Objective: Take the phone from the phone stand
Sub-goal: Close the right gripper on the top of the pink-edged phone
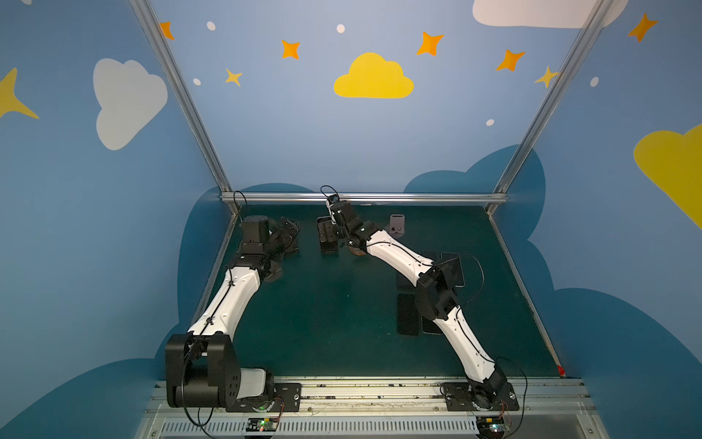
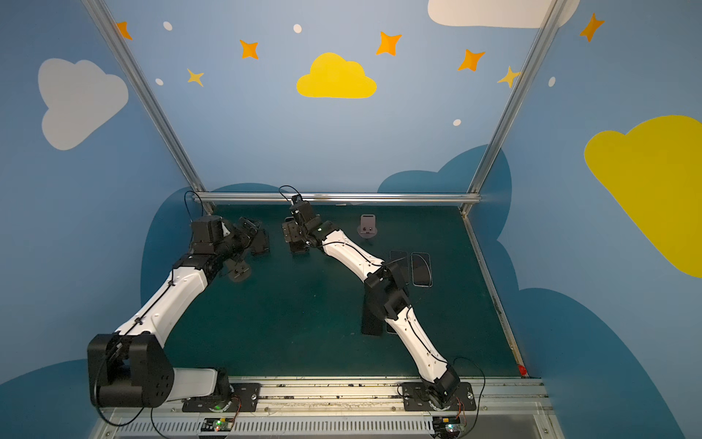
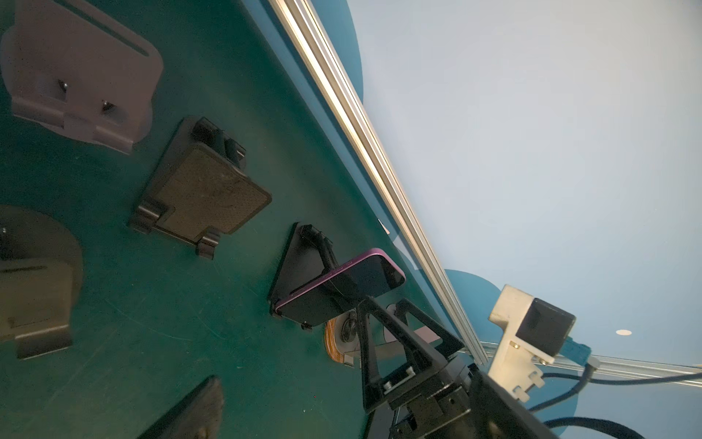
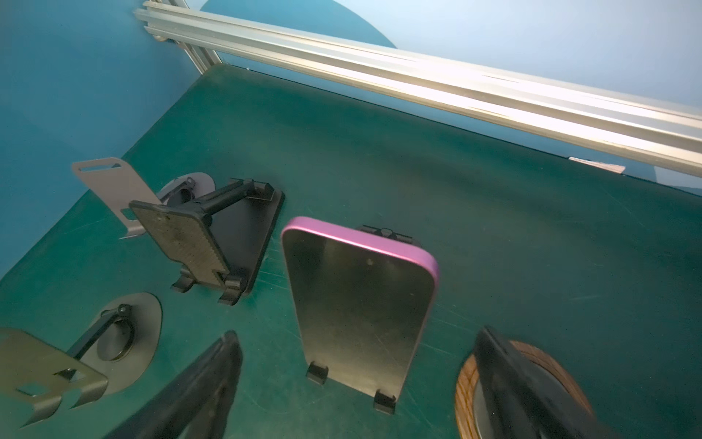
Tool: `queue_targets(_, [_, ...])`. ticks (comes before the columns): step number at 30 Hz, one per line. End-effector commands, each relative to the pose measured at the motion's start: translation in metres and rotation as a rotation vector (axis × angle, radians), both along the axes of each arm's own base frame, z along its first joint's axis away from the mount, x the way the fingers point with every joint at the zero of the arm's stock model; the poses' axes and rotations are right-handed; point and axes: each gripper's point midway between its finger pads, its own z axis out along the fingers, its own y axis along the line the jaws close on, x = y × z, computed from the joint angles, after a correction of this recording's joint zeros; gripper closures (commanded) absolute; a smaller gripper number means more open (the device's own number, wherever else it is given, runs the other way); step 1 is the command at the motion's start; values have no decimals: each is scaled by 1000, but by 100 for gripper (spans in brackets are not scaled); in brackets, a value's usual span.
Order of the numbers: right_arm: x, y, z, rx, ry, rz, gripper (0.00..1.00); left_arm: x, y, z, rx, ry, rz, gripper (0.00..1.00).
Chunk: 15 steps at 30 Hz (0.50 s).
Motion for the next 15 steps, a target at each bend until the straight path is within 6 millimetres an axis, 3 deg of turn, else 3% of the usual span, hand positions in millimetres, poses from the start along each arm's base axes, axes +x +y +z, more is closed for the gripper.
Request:
queue_targets(1, [8, 6, 0, 34, -14, -2, 4, 3, 1, 3, -3, -15, -1, 0])
queue_targets(8, [19, 15, 2, 73, -37, -6, 4, 3, 0, 5, -4, -20, -7, 0])
queue_targets(15, [26, 14, -16, 77, -7, -45, 4, 3, -1, 6, -10, -24, -13, 0])
